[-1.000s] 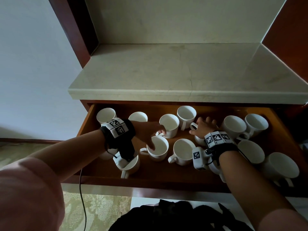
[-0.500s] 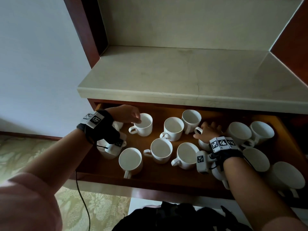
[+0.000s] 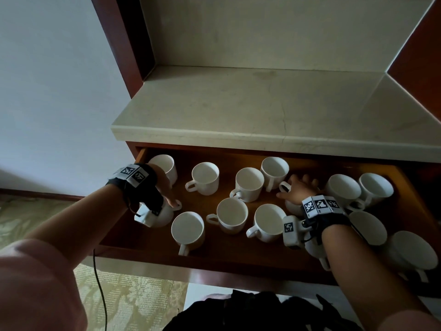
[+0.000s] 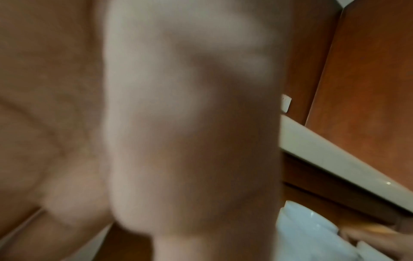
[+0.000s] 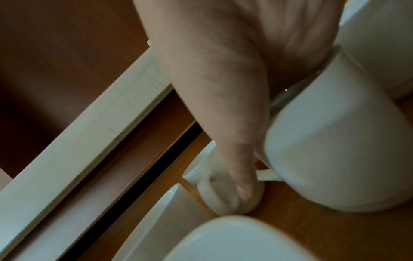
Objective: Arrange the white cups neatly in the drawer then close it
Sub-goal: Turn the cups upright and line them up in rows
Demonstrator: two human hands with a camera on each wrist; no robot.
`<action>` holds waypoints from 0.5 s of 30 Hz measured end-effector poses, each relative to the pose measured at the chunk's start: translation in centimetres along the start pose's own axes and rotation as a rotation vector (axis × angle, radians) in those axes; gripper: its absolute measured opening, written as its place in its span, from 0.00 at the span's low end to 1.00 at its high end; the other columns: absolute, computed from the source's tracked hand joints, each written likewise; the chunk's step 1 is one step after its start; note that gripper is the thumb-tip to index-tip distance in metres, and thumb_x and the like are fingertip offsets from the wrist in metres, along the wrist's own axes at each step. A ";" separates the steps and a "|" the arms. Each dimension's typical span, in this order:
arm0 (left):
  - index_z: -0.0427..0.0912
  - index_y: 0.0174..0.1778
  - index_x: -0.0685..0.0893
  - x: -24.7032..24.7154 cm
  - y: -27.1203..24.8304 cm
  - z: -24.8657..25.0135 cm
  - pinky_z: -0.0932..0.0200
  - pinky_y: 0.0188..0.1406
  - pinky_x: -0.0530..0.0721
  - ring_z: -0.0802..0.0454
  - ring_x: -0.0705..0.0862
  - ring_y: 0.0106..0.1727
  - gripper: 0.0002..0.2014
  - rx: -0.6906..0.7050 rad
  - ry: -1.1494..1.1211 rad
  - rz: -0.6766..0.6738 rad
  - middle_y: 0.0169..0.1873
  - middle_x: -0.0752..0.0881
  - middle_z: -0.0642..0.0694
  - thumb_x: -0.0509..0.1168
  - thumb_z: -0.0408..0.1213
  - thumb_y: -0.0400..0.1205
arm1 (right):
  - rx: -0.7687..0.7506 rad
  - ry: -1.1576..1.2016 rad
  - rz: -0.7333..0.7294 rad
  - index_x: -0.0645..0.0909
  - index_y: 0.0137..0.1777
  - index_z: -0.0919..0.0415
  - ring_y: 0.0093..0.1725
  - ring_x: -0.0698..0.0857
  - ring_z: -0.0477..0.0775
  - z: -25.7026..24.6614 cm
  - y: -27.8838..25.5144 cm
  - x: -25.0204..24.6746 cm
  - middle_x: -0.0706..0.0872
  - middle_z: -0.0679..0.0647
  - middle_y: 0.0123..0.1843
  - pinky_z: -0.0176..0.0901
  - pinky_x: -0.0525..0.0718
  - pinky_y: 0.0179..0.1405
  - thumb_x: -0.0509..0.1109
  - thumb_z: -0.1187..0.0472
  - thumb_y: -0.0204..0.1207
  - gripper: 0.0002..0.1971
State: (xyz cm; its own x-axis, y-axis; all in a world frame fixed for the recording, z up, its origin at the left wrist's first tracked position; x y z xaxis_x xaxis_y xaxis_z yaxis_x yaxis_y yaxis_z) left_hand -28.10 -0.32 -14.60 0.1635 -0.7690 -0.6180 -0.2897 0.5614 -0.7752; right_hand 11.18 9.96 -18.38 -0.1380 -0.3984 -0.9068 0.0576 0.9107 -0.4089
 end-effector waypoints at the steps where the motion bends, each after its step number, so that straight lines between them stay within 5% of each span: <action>1: 0.49 0.69 0.77 0.4 -0.1 -0.3 0.45 0.66 0.80 0.44 0.82 0.65 0.38 -0.026 -0.078 -0.037 0.65 0.82 0.44 0.81 0.55 0.63 | -0.001 0.005 -0.006 0.62 0.75 0.53 0.77 0.57 0.68 0.0 0.0 0.0 0.57 0.61 0.79 0.65 0.65 0.74 0.69 0.37 0.71 0.38; 3: 0.51 0.72 0.74 0.8 -0.2 -0.8 0.46 0.65 0.81 0.44 0.82 0.64 0.45 -0.047 -0.114 -0.070 0.65 0.82 0.46 0.84 0.50 0.59 | -0.004 0.012 -0.014 0.61 0.75 0.53 0.77 0.57 0.68 0.1 0.1 0.1 0.57 0.60 0.79 0.65 0.64 0.74 0.70 0.37 0.70 0.38; 9: 0.59 0.71 0.76 0.1 1.9 -0.1 0.50 0.57 0.84 0.46 0.84 0.60 0.53 -0.045 0.101 0.022 0.62 0.84 0.51 0.81 0.64 0.45 | -0.014 0.015 -0.023 0.60 0.76 0.53 0.78 0.55 0.69 0.0 0.2 0.1 0.55 0.60 0.79 0.66 0.63 0.75 0.70 0.37 0.70 0.40; 13: 0.60 0.58 0.83 -0.5 0.0 0.9 0.61 0.36 0.82 0.55 0.86 0.46 0.34 -0.026 0.285 0.107 0.49 0.88 0.56 0.76 0.66 0.56 | -0.019 0.007 -0.033 0.60 0.76 0.53 0.78 0.56 0.70 -0.1 0.3 0.2 0.56 0.60 0.78 0.66 0.64 0.74 0.70 0.36 0.69 0.40; 15: 0.58 0.53 0.85 -0.2 -0.4 1.3 0.60 0.39 0.84 0.55 0.86 0.42 0.31 -0.043 0.304 0.088 0.44 0.88 0.56 0.76 0.67 0.55 | -0.020 0.009 -0.037 0.60 0.76 0.54 0.77 0.56 0.69 0.0 0.4 0.2 0.57 0.60 0.78 0.66 0.64 0.74 0.71 0.36 0.69 0.40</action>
State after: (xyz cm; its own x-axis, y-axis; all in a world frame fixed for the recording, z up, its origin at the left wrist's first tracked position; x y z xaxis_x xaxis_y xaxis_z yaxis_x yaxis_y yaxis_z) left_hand -26.81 -0.03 -14.34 -0.1514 -0.7780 -0.6098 -0.3306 0.6212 -0.7105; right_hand 11.13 10.22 -18.73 -0.1481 -0.4309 -0.8902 0.0329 0.8975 -0.4399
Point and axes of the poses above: each hand's wrist, its own y-axis towards the middle knuckle, its own x-axis out of the palm, z = x × y, the point moved 10 cm from there along y, towards the middle knuckle
